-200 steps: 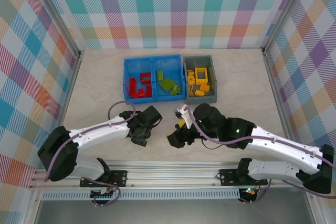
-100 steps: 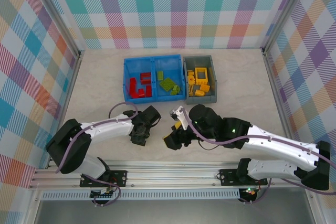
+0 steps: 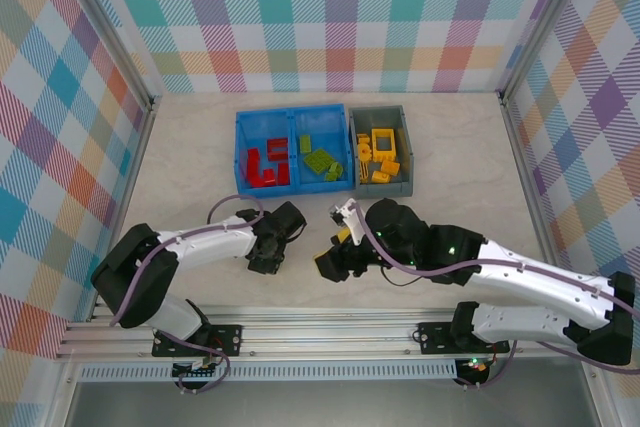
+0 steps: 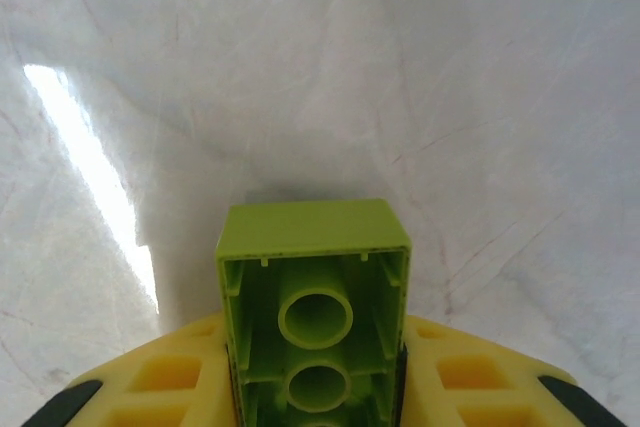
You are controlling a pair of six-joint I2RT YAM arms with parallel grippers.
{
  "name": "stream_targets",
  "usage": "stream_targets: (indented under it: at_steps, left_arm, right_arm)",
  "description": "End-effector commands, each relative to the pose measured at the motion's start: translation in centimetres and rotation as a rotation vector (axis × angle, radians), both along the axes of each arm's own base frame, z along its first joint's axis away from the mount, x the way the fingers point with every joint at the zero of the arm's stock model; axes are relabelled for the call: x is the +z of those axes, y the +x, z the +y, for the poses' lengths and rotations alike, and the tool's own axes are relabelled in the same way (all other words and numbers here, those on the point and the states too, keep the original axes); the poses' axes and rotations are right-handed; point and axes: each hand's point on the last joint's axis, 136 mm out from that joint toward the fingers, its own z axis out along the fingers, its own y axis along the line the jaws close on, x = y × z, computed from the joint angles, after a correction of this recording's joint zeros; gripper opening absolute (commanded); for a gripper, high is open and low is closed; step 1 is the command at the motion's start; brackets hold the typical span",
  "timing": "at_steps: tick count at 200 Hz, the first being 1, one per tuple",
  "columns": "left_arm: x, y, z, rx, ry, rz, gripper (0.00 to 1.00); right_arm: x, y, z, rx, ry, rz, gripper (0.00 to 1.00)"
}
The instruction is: Sort the legos into containers by color
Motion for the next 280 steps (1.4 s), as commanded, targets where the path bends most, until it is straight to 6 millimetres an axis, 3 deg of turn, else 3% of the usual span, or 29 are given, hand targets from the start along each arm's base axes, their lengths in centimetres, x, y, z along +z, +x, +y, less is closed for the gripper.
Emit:
stream_targets:
  at_steps: [1,38,63,84,117,166,193,244,280]
  left_arm:
    - [4.9,2.8,0.3,0.022,0.021,-0.16,0.22]
    - [13.5,6.4,-2.3,-0.402,0.096,-0.326,0.21]
    - [18.2,9.3,-4.3,-0.569,0.128,-0.423,0.2]
    - [20.1,12.9,-7.0,-0.665,0.075,-0.466,0.21]
    - [21.2,19.3,-9.9,-0.733,0.032,-0.484,0.21]
    - [17.9,27.8,-11.8,-0.736,0.018,-0.472,0.21]
    - [15.7,31.0,-12.6,-0.732,0.018,-0.493,0.21]
    - [11.4,34.2,-13.5,-0.71,0.005,-0.503,0.2]
    - [8.3,34.9,-14.2,-0.711,-0.008,-0.469,0.21]
  right_arm:
    - [2.2,1.5,-1.6,-0.124,0.034,-0.055,0.71]
    - [5.2,4.4,-3.8,-0.323,0.094,-0.126,0.71]
    - [6.7,6.6,-3.9,-0.41,0.137,-0.13,0.71]
    - [8.2,8.6,-3.0,-0.426,0.207,-0.119,0.71]
    - [10.0,12.1,-1.9,-0.452,0.304,-0.107,0.71]
    - [9.9,18.2,-4.0,-0.664,0.328,-0.104,0.72]
    - [10.0,19.5,-4.7,-0.689,0.346,-0.089,0.72]
    - [9.3,19.4,-4.9,-0.686,0.327,-0.074,0.72]
    - [8.5,19.3,-4.9,-0.686,0.318,-0.053,0.72]
